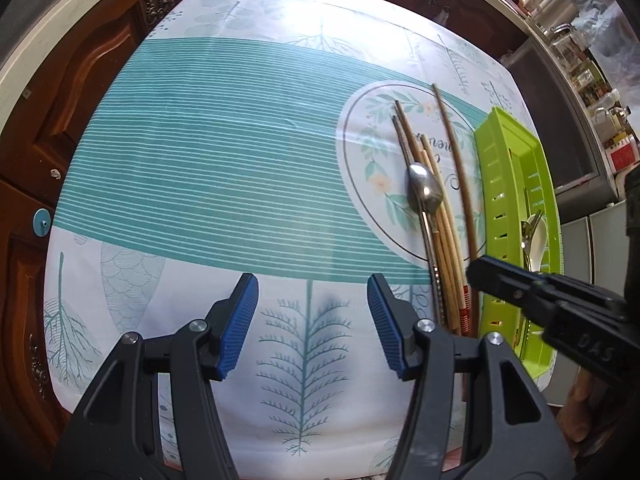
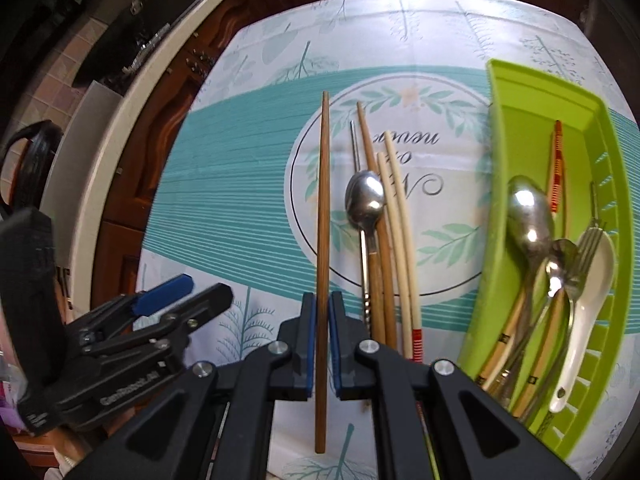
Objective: Organize utensils
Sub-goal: 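Carry the wooden chopstick over the tray with the right gripper while the left gripper grasps a steel chopstick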
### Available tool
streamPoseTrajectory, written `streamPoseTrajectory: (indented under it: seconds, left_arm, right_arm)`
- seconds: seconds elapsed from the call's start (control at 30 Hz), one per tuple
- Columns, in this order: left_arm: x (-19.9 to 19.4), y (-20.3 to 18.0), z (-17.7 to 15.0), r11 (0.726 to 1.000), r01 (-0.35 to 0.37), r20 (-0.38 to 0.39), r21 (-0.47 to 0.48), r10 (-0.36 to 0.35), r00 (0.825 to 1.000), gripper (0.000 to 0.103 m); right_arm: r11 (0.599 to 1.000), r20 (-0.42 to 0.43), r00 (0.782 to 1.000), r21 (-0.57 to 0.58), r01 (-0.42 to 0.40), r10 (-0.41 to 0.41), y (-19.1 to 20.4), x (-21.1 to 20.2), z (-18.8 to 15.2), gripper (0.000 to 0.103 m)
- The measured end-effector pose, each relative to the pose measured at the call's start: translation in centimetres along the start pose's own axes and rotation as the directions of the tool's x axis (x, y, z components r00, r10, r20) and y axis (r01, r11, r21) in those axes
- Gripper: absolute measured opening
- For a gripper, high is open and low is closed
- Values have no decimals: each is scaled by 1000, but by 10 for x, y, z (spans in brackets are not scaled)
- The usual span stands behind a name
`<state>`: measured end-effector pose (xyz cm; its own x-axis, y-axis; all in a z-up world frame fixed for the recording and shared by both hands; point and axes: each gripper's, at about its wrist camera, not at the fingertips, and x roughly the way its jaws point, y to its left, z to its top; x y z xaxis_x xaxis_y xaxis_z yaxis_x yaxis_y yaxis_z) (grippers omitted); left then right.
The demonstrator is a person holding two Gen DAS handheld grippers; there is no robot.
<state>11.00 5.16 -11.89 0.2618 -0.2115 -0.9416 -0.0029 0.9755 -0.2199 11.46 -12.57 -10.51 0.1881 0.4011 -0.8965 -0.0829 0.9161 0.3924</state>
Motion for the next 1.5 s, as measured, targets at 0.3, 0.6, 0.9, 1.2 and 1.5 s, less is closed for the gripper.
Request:
streamPoseTrajectory:
  seconds: [0.3,0.6,0.9,1.2,1.5]
  left_arm:
    - [24,-32,15,996,90,-84,4,-89,993,43]
    - [58,-65,24,998,61,-165,8,-59,984,31]
    - [65,-91,31,998,-38,-146,54,46,988,30]
    - [73,-120,32,981,-143,-124,127,159,979,30]
    - [76,-139,30,975,-145,-121,170,167,979,4]
  right_arm:
    - [996,95,995,88,-28,20,-45,-50,-11,6]
    - [981,136,991,190,-32,6,-93,-68,-25,6]
    - [977,149,989,206,-52,21,-104,-69,-31,6]
    - [975,161,987,217,-46,11,-109,-73,-35,6]
    - [978,149,988,210,-9,-23,-106,-72,-36,6]
